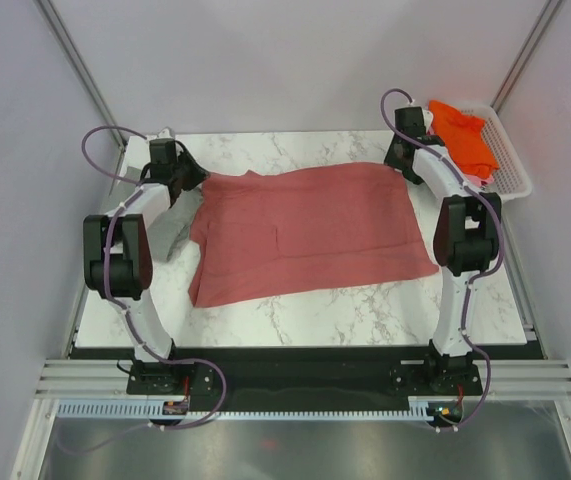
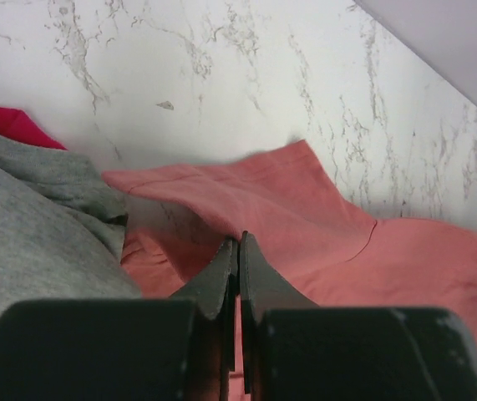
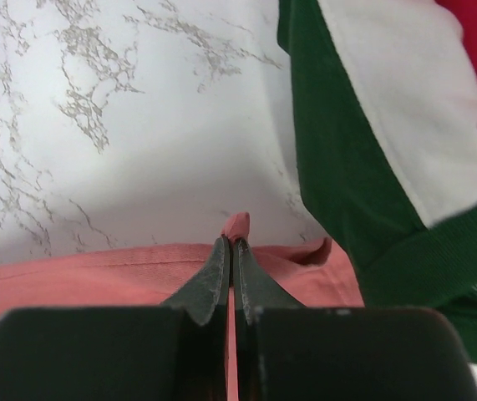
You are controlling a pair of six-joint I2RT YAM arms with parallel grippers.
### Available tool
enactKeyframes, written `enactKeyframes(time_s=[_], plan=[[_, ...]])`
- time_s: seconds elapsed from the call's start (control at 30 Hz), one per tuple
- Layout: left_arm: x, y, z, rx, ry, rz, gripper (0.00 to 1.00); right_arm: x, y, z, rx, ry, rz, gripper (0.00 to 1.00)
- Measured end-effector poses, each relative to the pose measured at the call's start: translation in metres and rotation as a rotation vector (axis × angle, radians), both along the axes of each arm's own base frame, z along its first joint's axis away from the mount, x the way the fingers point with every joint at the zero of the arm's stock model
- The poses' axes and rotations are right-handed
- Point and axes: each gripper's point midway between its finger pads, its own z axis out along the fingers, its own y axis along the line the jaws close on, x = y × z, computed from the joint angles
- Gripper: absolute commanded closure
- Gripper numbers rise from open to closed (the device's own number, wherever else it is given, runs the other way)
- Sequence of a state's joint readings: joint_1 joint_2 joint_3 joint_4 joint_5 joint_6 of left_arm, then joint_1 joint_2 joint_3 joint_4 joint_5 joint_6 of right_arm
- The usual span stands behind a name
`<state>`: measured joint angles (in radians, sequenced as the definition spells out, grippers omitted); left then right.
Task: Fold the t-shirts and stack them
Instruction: Fold the tshirt
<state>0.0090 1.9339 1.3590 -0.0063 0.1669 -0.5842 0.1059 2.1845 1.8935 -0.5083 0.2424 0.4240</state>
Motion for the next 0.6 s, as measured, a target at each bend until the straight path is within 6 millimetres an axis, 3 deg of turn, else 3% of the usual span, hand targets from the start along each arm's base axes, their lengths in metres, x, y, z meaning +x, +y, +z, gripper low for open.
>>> enactKeyframes(time_s=[0.17, 0.33, 0.6], plan=[[-0.019, 0.000, 0.023, 0.014, -0.074, -0.011, 0.98, -0.018, -0.002, 0.009, 0.023, 0.002, 0.002, 1.00], [-0.038, -0.009, 0.030, 0.023, -0.106, -0.034, 0.98, -0.024, 0.000, 0.015, 0.039, -0.012, 0.008, 1.00], [-0.073, -0.031, 0.038, 0.061, -0.146, -0.074, 0.98, -0.043, -0.010, 0.002, 0.056, 0.029, -0.012, 1.00]])
